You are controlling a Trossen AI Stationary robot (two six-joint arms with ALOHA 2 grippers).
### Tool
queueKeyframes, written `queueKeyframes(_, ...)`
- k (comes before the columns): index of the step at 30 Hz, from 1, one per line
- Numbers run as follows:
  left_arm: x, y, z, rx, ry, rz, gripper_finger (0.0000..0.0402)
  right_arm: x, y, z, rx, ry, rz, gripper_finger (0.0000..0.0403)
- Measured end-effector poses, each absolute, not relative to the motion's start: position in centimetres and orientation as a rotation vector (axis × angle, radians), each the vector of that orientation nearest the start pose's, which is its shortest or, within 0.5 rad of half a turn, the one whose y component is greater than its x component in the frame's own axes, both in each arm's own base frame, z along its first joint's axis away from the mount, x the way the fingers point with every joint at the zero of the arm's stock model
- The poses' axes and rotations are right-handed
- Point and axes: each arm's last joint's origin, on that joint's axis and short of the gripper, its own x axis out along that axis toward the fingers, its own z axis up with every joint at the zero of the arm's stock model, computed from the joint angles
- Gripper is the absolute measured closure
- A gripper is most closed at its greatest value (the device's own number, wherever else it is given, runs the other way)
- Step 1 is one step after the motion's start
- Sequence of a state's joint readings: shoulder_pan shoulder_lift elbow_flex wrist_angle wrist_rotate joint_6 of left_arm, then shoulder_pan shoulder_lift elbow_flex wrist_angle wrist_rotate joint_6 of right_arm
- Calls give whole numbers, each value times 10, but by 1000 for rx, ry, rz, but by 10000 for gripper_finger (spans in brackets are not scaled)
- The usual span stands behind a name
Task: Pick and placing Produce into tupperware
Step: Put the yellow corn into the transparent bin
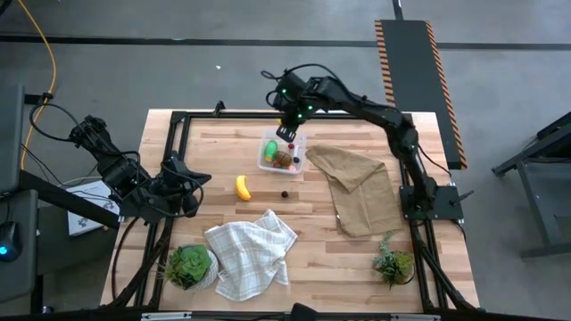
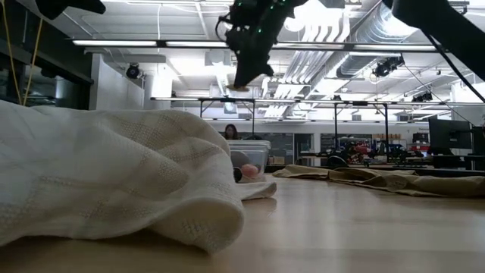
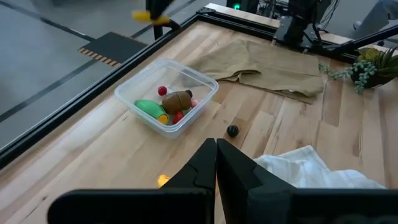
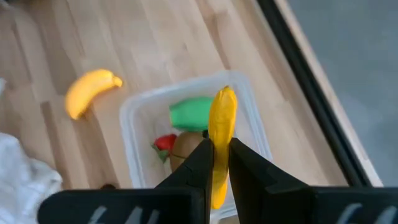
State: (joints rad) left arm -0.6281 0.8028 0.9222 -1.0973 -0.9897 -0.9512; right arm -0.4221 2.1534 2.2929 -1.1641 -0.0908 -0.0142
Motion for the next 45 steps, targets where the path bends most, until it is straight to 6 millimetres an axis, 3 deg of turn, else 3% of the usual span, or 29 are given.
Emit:
queueKeyframes(8, 111, -51, 313, -196, 442, 593, 399, 428, -190, 293, 265, 1104, -281, 373)
queueKeyframes(21, 111, -50, 313, -191, 446, 593, 399, 447, -188, 245, 287, 1213, -251, 373)
queueKeyframes(29, 110, -50, 312, -185, 450, 594, 399, 454, -181, 232, 282, 1242, -230, 373)
queueKeyframes(45, 110, -50, 312, -182, 452, 595, 399, 454, -185, 233, 300, 1218, -261, 373)
